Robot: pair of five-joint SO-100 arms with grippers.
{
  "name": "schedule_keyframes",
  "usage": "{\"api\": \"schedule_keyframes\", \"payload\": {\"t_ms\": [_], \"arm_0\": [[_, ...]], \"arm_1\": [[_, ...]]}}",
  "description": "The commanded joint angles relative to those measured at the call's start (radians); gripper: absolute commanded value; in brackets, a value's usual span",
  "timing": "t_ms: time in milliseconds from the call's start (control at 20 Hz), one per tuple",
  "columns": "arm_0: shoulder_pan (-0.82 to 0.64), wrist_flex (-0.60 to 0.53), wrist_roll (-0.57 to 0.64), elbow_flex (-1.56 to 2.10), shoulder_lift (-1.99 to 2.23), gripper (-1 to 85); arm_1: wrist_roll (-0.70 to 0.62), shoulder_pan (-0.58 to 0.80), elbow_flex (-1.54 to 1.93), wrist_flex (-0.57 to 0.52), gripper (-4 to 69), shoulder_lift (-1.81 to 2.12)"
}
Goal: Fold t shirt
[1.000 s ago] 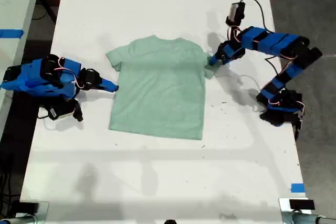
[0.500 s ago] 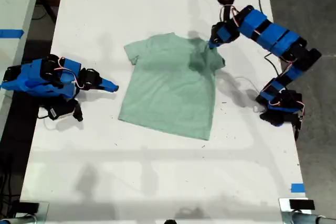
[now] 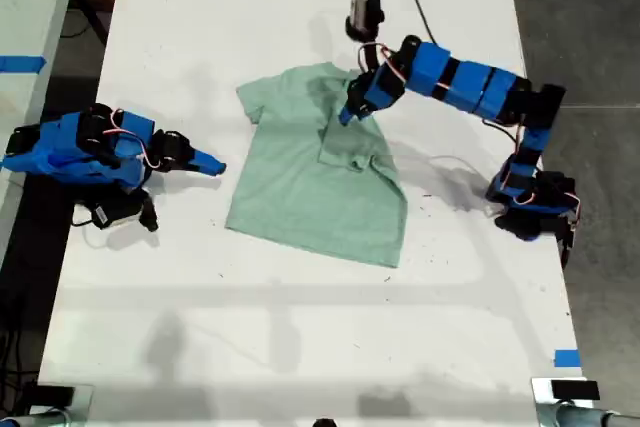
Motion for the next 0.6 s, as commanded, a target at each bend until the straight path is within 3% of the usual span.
{"api": "schedule_keyframes", "payload": {"t_ms": [0, 150, 400, 550], "arm_0": [[-0.008, 0.002, -0.015, 0.000, 0.006, 5.1], [-0.008, 0.002, -0.015, 0.000, 0.006, 5.1], [-0.008, 0.002, -0.015, 0.000, 0.006, 5.1], [-0.008, 0.002, -0.015, 0.000, 0.006, 5.2]], "arm_1": [[-0.014, 0.118, 0.067, 0.060, 0.1, 0.310], [0.034, 0.097, 0.362, 0.020, 0.1, 0.594], [0.279, -0.120, 1.230, -0.311, 0.1, 1.255], [0.342, -0.192, 1.681, -0.472, 0.2, 1.591]]}}
